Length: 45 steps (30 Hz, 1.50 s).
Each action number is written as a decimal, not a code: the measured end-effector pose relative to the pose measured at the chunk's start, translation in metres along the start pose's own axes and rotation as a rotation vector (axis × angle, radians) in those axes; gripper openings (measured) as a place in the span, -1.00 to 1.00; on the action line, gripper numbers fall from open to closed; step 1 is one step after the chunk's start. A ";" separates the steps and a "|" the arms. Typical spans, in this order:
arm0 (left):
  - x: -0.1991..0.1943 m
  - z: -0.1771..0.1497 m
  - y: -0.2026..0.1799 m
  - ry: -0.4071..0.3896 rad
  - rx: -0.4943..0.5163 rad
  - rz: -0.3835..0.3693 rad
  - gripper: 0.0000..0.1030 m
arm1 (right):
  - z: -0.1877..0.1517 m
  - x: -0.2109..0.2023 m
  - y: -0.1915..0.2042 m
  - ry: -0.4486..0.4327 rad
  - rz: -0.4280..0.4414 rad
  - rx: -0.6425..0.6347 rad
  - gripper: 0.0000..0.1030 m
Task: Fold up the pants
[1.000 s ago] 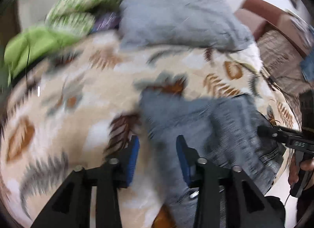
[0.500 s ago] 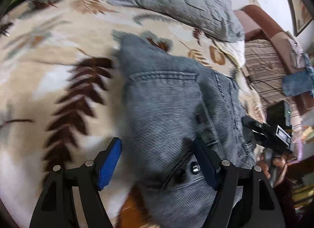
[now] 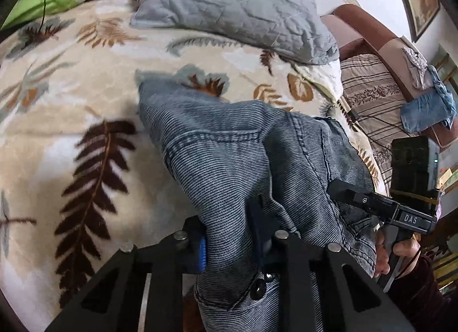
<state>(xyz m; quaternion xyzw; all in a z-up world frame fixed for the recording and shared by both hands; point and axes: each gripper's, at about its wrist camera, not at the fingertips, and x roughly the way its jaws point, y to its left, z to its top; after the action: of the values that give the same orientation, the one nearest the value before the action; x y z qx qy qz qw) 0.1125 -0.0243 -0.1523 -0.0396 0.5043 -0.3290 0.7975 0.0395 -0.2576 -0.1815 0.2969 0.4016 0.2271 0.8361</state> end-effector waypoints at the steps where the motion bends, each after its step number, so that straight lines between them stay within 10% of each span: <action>1: -0.002 0.003 -0.002 -0.009 0.009 0.005 -0.54 | 0.003 -0.002 0.006 -0.008 -0.010 -0.020 -0.10; 7: -0.010 0.035 0.001 -0.067 0.015 0.074 -0.52 | 0.032 -0.003 0.012 -0.067 -0.047 -0.057 -0.10; 12: 0.028 0.033 0.035 0.007 -0.080 0.201 0.03 | 0.032 0.045 -0.026 0.027 -0.157 0.020 0.23; 19: -0.001 0.021 0.021 -0.064 -0.027 0.276 0.17 | 0.026 0.020 -0.032 -0.034 -0.130 0.097 0.38; 23: -0.041 0.013 0.001 -0.165 0.013 0.357 0.52 | 0.023 -0.018 -0.007 -0.109 -0.186 0.055 0.37; 33: -0.123 -0.031 -0.063 -0.293 0.091 0.579 0.61 | -0.012 -0.092 0.117 -0.326 -0.278 -0.176 0.38; 45: -0.184 -0.066 -0.117 -0.427 0.094 0.606 0.64 | -0.064 -0.135 0.179 -0.378 -0.353 -0.308 0.39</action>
<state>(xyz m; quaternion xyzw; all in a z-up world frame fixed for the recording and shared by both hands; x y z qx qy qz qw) -0.0495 0.0055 0.0047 0.0805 0.2995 -0.0853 0.9469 -0.1148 -0.1918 -0.0200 0.1291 0.2450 0.0775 0.9578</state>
